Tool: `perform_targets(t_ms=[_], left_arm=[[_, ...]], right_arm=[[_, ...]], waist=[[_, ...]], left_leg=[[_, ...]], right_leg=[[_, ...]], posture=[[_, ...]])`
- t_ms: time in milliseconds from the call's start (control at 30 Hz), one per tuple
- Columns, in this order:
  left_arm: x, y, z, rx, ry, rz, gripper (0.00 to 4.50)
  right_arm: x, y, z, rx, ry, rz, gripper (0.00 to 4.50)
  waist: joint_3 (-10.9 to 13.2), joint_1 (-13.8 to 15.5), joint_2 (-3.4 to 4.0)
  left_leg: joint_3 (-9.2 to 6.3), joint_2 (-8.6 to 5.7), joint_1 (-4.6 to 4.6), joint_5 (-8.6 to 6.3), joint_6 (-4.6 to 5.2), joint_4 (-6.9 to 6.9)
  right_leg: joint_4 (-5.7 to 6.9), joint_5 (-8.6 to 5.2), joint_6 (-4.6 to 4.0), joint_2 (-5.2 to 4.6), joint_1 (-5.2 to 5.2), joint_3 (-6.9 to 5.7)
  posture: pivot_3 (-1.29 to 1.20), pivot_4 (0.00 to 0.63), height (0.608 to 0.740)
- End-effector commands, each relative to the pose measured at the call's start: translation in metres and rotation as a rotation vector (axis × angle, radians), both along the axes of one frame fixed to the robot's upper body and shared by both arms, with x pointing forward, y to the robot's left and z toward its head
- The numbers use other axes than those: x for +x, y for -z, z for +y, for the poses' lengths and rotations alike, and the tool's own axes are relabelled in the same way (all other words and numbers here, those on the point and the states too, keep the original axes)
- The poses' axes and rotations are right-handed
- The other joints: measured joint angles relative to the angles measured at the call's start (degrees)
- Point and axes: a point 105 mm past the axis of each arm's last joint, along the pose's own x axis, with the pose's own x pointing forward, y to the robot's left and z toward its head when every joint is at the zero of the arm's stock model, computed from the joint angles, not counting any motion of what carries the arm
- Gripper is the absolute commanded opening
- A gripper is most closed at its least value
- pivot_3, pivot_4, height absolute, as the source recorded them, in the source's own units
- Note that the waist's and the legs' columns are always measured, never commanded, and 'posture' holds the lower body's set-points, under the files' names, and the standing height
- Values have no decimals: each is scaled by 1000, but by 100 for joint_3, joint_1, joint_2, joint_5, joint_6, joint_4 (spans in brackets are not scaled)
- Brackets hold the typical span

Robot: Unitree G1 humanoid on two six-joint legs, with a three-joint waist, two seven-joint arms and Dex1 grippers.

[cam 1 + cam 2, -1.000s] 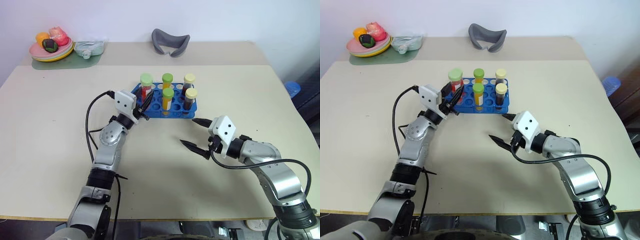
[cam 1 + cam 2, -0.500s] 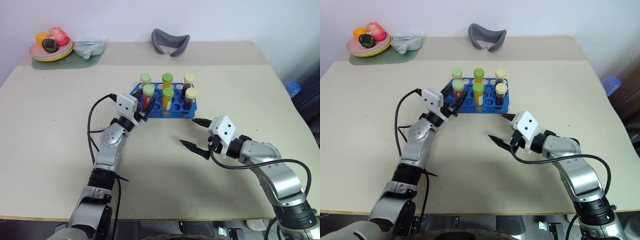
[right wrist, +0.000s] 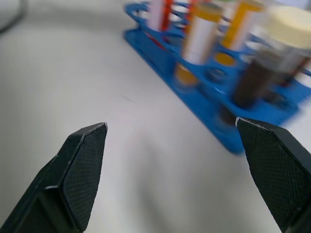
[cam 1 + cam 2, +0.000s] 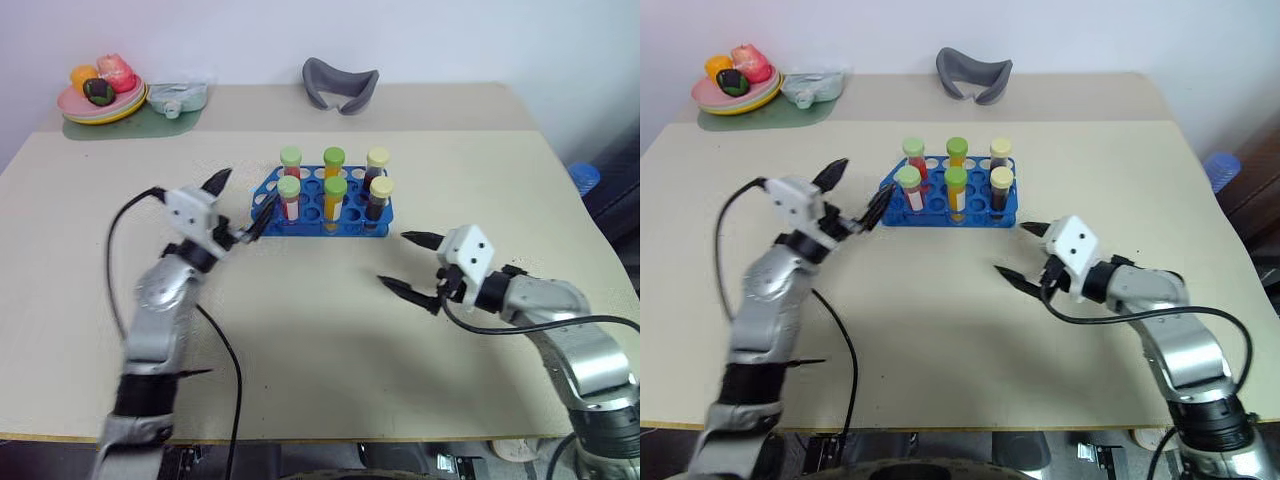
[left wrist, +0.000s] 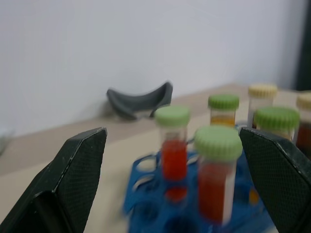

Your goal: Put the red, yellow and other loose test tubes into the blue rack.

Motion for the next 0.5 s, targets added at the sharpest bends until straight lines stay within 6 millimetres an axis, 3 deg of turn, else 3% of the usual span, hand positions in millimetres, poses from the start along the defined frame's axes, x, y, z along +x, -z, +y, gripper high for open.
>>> perform_targets(t_ms=[33, 133, 233, 500], left_arm=[[-23, 1, 33, 52, -17, 77, 4445], [-41, 18, 72, 133, -99, 171, 4445], [-51, 25, 89, 171, -144, 210, 4445], [-54, 29, 82, 149, -164, 210, 4445]], right_arm=[[-3, -11, -27, -4, 56, -19, 4373], [-6, -9, -48, -16, 108, 10, 4373], [-3, -9, -63, -22, 146, 10, 4373], [6, -4, -54, -8, 119, 2, 4373]], waist=[[0, -1, 0], [1, 2, 1], [1, 11, 1], [1, -7, 1]], left_leg=[[0, 0, 0, -1, 2, 0], [2, 0, 8, -5, 10, -1], [3, 0, 14, -7, 12, -1], [5, 3, 31, -8, 13, -4]], right_leg=[[-1, 0, 0, 0, 1, 0], [-5, 0, -1, 0, 12, 0], [-8, -1, -1, 0, 19, 0], [-12, -1, -1, 2, 35, 1]], posture=[[0, 150, 740], [0, 150, 740], [0, 150, 740], [0, 150, 740]])
